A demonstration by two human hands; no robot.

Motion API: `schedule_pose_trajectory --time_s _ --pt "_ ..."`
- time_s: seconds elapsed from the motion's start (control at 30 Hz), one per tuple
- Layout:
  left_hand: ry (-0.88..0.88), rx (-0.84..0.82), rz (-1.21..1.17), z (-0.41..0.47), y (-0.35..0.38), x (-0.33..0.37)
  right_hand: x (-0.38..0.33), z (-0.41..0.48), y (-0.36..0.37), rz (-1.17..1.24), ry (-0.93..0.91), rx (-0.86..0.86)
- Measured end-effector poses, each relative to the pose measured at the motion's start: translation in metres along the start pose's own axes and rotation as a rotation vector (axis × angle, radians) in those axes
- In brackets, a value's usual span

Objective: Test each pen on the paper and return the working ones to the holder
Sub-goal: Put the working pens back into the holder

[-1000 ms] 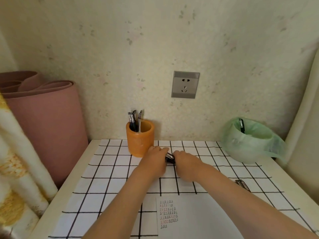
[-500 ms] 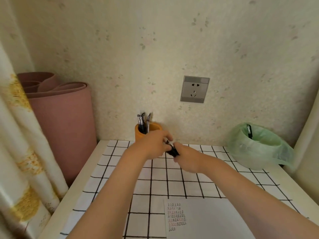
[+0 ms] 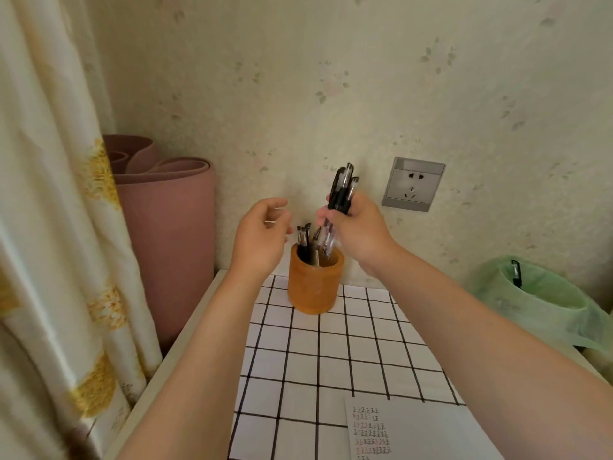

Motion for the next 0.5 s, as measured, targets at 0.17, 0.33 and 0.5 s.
schedule_pose_trajectory --time_s 0.17,0.33,0.5 --pt "-0.026 -0.116 0.18 0.0 0.002 -0.032 0.015 0.014 0.028 0.043 -0.009 0.137" --pt "-0.028 -0.202 0.208 0.001 0.005 -0.042 0.044 0.015 0.037 -0.134 -0.049 0.136" --pt "0.035 -0.234 0.23 0.001 0.009 -0.043 0.058 0.013 0.035 -0.313 -0.084 0.108"
Point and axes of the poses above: each hand's wrist, its own z-axis towards the middle knuckle, its own y-axis out of the palm, x = y × z, the point moved 2 cm from there along z, towards the middle knuckle, and after that the axes turned 4 degrees about x, right-handed, at the moved point
